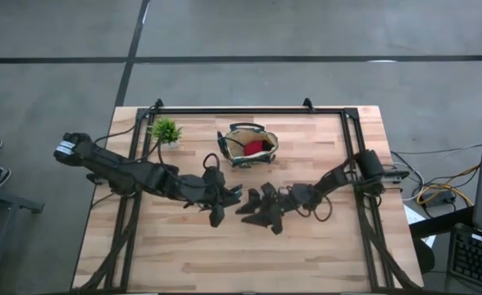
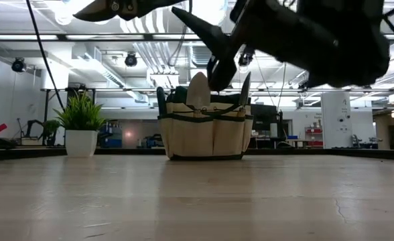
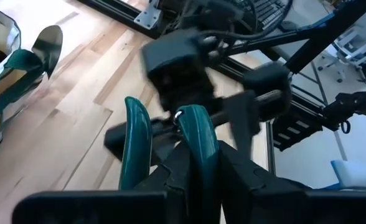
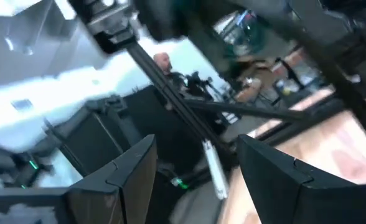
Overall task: Pick & Place Garden tools in Gardening bag
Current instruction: Put the green scissors into the bag
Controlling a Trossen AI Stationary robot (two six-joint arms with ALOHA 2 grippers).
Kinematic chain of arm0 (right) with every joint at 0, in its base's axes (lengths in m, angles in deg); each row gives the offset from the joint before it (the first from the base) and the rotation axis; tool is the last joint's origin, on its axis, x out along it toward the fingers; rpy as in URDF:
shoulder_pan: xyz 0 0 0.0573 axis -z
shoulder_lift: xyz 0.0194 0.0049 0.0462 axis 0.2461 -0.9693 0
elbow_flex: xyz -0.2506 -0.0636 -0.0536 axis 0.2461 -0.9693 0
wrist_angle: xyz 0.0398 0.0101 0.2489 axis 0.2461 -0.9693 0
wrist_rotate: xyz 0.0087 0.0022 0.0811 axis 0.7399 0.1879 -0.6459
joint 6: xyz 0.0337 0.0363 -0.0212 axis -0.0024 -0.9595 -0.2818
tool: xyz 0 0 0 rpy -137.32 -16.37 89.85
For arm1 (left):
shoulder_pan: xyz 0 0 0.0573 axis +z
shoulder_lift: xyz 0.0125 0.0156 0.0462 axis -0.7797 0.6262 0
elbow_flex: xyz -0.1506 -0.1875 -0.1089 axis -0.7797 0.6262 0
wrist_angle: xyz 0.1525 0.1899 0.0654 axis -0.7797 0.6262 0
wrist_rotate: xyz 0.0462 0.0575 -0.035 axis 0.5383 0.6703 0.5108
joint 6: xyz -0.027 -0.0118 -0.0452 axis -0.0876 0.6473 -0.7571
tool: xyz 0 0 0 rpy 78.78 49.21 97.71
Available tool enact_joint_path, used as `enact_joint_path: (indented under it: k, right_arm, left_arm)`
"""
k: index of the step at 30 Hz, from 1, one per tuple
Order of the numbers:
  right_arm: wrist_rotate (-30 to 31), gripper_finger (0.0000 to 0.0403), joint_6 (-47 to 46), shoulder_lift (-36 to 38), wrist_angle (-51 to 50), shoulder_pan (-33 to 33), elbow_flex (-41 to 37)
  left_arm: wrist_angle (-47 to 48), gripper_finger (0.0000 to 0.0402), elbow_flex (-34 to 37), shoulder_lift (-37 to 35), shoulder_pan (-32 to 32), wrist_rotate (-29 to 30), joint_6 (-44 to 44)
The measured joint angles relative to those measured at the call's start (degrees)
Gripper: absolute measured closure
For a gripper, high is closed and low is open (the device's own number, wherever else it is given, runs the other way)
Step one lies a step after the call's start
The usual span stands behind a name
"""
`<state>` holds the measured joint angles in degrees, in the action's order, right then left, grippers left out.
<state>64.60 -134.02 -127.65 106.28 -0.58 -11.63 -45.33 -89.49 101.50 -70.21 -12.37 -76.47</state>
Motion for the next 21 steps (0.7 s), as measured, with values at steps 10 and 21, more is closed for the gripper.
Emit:
enact_joint_path:
  k: [10,21]
  right_arm:
    - [-3.96,0.0188,-1.26,-6.91,0.38,-1.29,5.48]
    - [3.78,0.0220,26.03,6.22,-31.14,-2.33,3.53]
  left_arm:
    - [1.55,0.0347,0.02,-0.04,0.00,0.42,-0.40]
    - [3.55,0.0347,0.04,-0.05,-1.39,0.02,-2.31]
